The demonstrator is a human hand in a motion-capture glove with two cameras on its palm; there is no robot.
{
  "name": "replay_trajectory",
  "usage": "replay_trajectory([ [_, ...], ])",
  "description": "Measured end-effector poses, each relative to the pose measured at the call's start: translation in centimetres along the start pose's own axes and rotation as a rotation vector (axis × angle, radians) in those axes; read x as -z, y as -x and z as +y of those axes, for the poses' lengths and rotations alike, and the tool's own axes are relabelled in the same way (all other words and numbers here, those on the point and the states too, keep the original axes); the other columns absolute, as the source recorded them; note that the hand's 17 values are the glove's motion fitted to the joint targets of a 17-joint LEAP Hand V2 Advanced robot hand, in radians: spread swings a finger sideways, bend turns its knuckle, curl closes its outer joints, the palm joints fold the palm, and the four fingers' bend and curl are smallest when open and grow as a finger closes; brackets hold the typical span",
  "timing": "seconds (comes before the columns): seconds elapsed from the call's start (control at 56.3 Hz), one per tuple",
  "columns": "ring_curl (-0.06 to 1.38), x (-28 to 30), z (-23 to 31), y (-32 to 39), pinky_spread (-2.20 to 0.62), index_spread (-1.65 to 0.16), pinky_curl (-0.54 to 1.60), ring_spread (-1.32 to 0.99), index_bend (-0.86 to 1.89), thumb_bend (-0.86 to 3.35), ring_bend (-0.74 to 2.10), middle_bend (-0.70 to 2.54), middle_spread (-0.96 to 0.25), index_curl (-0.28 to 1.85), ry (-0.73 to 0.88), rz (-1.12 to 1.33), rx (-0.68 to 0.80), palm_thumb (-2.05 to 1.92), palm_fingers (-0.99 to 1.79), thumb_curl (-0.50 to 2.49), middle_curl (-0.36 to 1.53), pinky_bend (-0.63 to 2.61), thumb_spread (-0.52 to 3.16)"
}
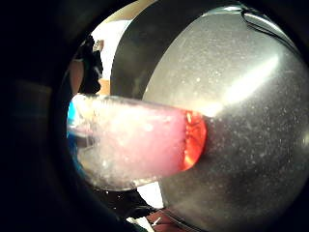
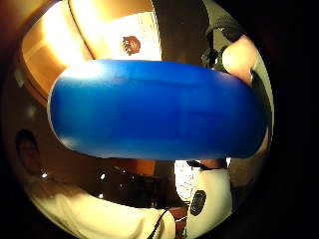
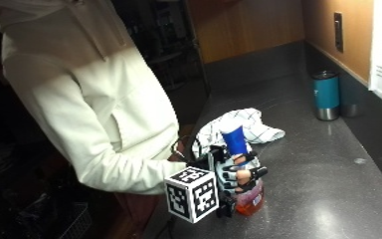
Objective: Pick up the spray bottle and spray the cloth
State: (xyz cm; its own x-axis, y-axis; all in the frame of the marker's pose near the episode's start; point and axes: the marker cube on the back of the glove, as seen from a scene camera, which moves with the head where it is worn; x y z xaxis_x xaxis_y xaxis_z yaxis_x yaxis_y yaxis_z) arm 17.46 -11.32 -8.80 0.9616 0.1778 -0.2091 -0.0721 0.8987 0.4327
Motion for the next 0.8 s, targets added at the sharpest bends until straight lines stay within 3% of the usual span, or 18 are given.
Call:
replay_trajectory([
  [0.408,0.36,-0.7,0.1,0.4,-0.08,-0.29,0.29,-0.22,0.18,-0.03,0.48,0.34,-0.19,0.39,0.028,-0.015,0.010,1.01,1.08,0.49,0.34,0.15,0.71],
  [0.799,0.39,-1.9,0.4,3.6,-0.06,-0.29,0.27,-0.21,0.16,-0.03,0.47,0.37,-0.17,0.39,0.067,-0.043,0.056,1.03,1.10,0.50,0.43,0.15,0.69],
])
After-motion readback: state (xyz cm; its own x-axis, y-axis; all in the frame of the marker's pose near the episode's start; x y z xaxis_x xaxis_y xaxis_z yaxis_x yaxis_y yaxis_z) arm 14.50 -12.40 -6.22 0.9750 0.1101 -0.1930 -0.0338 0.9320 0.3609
